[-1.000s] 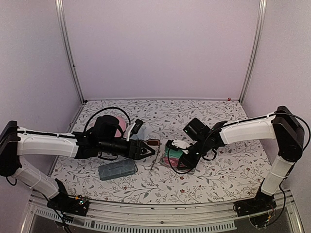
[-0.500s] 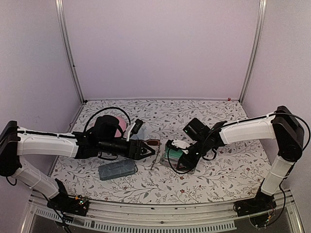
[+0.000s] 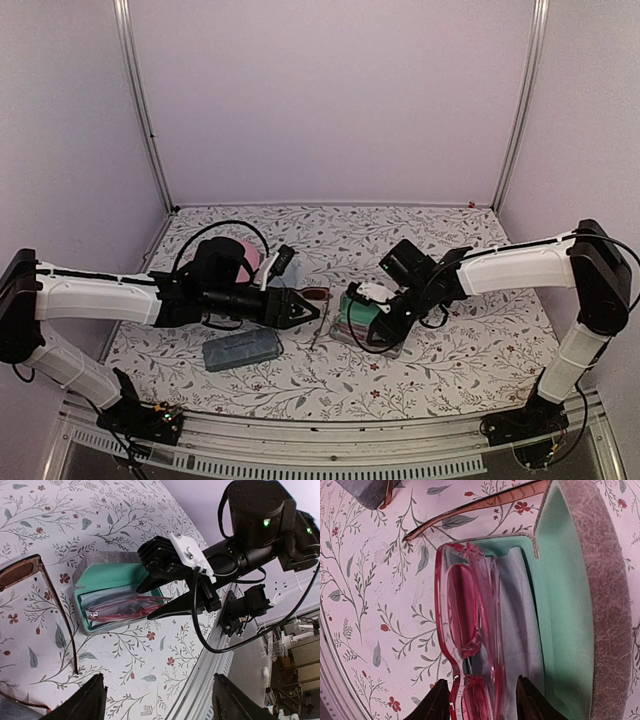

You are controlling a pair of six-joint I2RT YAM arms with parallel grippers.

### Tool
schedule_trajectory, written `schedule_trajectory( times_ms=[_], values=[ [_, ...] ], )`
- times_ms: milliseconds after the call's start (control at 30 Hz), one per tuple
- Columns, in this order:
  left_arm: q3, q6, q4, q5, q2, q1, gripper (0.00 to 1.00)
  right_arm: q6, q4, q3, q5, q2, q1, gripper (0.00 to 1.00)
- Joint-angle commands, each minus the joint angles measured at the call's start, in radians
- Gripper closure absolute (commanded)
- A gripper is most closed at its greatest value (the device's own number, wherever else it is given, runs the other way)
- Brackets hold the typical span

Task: Organize the sunglasses
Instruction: Place the sunglasses.

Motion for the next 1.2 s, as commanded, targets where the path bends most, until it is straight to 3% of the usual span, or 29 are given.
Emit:
schedule_trajectory(
  times_ms=[0, 867, 1167],
  values=[
    [-0.011, 0.0, 0.029, 0.015, 0.009, 0.012, 0.27, 0.021, -0.018, 0.025, 0.051, -0.041, -0.003, 0.52],
    [-0.014, -0.001, 0.048, 0.027, 0.026, 0.012, 0.27, 0.091, -0.047, 0.027, 0.207, -0.086, 0.031, 0.51],
    [-0.02, -0.005, 0.052, 0.028, 0.025, 0.012, 0.27, 0.119, -0.067, 0.017, 0.276, -0.075, 0.043, 0.56]
  ],
)
